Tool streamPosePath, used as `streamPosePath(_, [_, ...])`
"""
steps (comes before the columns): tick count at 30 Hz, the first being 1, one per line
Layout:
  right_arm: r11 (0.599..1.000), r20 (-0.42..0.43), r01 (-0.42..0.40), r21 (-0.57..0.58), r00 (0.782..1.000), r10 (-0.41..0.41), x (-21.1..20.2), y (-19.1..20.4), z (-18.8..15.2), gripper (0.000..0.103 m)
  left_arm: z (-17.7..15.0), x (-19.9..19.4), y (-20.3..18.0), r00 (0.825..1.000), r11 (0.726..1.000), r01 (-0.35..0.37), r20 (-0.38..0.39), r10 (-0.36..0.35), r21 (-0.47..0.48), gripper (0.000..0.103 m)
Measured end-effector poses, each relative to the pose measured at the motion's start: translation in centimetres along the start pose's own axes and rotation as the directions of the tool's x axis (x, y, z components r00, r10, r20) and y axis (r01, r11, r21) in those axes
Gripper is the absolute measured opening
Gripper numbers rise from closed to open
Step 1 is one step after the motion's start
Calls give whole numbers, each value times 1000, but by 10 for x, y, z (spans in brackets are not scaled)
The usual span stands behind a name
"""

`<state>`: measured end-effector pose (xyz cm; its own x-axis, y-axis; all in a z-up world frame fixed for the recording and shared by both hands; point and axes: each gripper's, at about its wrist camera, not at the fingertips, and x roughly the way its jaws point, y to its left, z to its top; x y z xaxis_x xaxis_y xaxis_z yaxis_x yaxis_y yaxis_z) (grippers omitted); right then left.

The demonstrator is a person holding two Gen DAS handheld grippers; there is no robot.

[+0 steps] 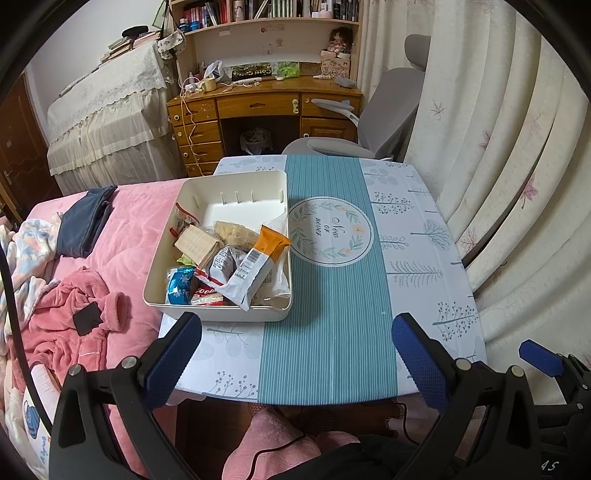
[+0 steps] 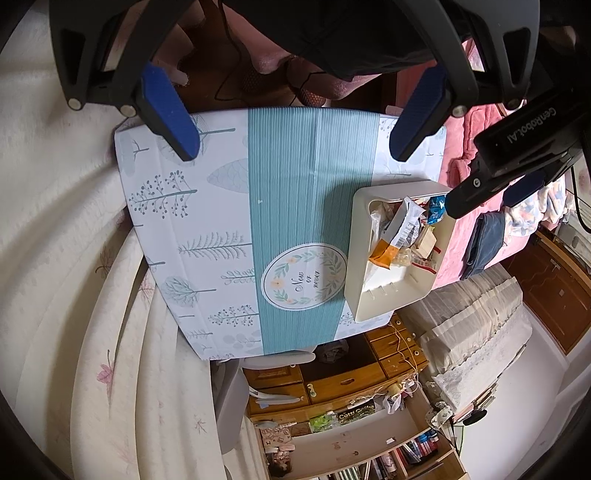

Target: Organize snacks

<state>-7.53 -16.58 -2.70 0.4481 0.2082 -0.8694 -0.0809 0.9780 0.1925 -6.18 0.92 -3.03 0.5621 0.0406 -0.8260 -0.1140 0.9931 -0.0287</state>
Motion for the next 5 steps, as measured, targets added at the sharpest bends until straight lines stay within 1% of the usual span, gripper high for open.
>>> streamPosePath(5, [1000, 0, -1, 1, 1000, 1, 0, 0, 0, 103, 0, -3, 0, 1000, 1000, 0, 4, 0, 2, 102])
